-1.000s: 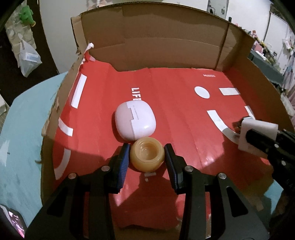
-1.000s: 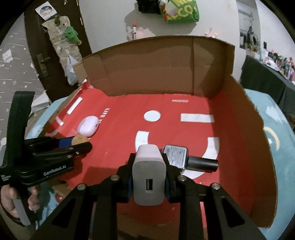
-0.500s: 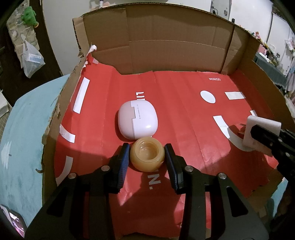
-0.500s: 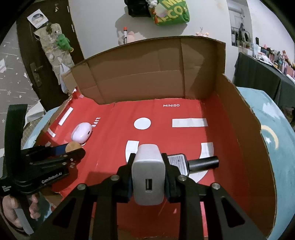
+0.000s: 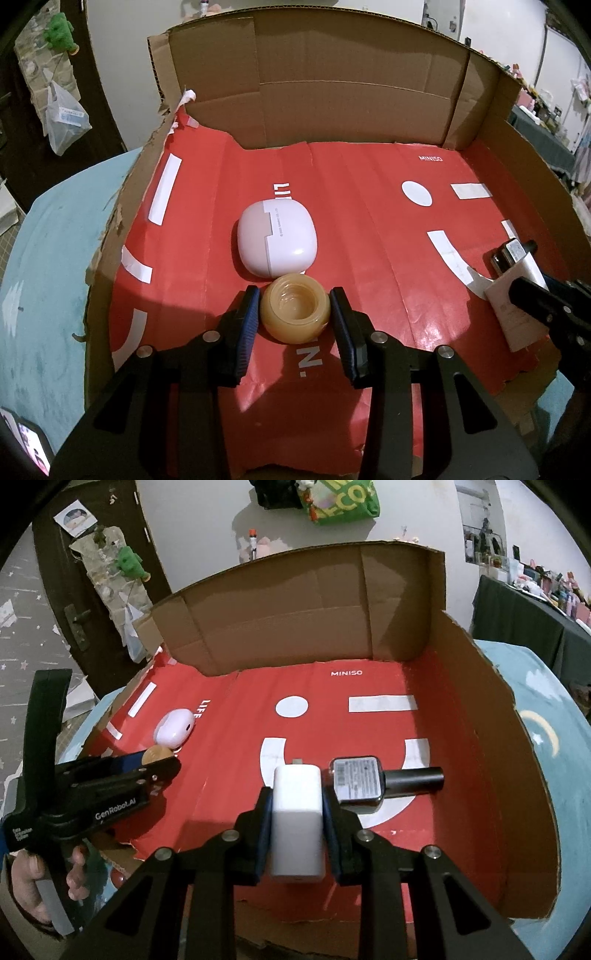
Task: Organize rigid objects
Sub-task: 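Lower the amber cup with the left gripper while the right gripper lowers the white charger into the box, then open both grippers to release the amber cup and white charger in the box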
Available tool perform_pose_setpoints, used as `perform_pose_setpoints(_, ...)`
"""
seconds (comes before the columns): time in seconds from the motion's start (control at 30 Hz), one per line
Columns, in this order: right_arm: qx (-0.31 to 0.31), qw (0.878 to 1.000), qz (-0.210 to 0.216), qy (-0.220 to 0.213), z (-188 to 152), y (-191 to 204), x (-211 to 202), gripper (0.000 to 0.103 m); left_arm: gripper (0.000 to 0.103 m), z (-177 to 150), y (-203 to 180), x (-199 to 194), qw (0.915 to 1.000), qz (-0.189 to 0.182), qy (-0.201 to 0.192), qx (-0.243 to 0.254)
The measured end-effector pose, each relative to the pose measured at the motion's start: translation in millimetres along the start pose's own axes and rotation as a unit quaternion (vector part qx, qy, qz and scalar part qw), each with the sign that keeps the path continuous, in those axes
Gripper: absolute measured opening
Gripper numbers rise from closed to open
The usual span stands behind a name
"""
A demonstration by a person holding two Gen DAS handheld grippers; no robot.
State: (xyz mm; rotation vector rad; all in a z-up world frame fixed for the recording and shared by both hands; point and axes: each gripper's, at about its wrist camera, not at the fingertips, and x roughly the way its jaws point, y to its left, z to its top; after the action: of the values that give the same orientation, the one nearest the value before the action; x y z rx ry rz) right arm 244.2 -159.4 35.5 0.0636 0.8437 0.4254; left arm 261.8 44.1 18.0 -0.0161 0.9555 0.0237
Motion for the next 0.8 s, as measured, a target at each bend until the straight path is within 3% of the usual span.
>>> perform_pose_setpoints(0.5,0.011,1.000,0.008,0.001,2.1,-2.8,1.0,0.028,0.038,-1.1,-0.7,-1.7,1.0000,0.005,0.001,0.002)
perform_pose_setpoints(0.63,0.014,1.000,0.009,0.004,2.2,-3.3,2.2,0.028,0.043,-2.5,-3.1,-3.2,0.9999,0.009,0.001,0.007)
perform_pose_setpoints(0.8,0.013,1.000,0.006,0.001,2.2,-3.0,0.9,0.028,0.059,-4.0,-6.0,-5.3,0.9998,0.014,-0.003,0.013)
